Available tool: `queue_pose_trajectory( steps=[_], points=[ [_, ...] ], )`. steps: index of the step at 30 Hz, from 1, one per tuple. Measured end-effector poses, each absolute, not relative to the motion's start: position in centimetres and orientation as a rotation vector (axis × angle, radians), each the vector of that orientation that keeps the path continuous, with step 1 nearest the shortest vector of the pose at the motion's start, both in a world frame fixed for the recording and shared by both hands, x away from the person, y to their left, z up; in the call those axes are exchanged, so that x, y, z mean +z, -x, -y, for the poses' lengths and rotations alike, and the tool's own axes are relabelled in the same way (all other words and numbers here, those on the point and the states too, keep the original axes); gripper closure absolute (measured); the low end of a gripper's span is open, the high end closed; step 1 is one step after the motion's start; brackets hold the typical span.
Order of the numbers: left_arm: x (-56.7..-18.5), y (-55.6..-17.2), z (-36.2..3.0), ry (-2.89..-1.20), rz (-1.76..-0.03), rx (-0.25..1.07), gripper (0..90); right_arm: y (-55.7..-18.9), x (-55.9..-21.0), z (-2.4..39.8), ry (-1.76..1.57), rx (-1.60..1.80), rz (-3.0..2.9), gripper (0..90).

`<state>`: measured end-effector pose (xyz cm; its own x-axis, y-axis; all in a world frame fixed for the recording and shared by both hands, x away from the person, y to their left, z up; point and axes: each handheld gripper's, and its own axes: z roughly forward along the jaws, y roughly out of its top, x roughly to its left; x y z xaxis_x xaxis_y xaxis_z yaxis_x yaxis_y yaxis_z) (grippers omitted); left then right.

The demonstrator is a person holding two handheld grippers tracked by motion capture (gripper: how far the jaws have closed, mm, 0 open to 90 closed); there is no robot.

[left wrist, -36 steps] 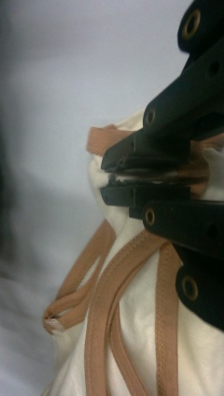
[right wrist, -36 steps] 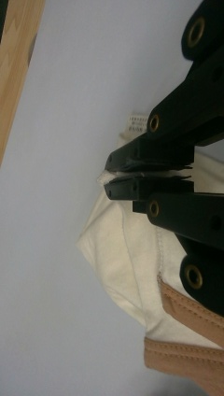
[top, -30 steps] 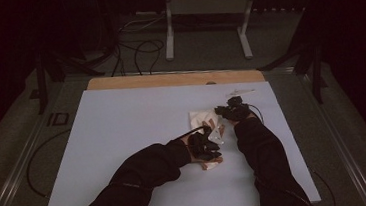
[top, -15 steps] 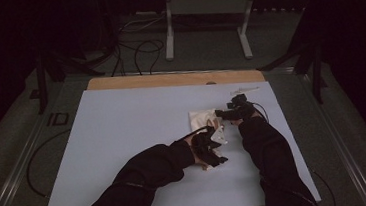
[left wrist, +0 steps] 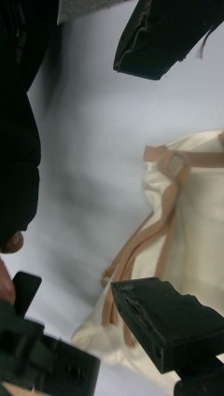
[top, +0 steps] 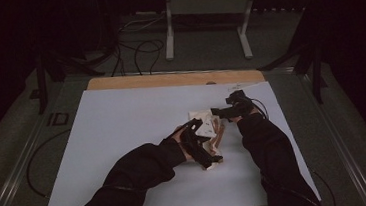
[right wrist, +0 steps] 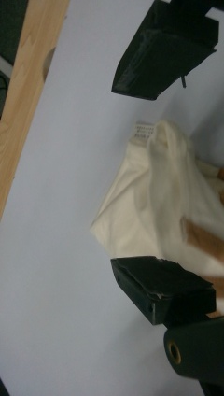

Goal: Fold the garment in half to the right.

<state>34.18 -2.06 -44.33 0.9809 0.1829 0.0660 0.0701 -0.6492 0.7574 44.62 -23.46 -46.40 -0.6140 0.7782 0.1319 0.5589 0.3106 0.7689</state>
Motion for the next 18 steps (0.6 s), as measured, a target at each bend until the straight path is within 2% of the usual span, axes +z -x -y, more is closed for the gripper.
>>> queue_pose_trajectory(
  steps=[5, 8, 15, 18],
  points=[
    [-43.7, -33.6, -0.9, -2.268, -0.217, 0.204, 0.3, -43.3, -45.6, 22.1, -1.157, 1.191, -2.358, 14.5],
    [-44.0, -33.0, -2.9, -2.254, -0.265, 0.228, 0.3, -42.2, -45.5, 21.2, -1.121, 1.171, -2.362, 22.7],
    [-45.4, -31.2, -7.7, -2.208, -0.416, 0.295, 0.3, -41.5, -46.0, 18.8, -1.095, 1.05, -2.41, 29.1],
    [-46.2, -30.1, -9.3, -2.2, -0.45, 0.319, 0.3, -41.4, -46.5, 18.1, -1.097, 0.976, -2.422, 37.9]
  ],
)
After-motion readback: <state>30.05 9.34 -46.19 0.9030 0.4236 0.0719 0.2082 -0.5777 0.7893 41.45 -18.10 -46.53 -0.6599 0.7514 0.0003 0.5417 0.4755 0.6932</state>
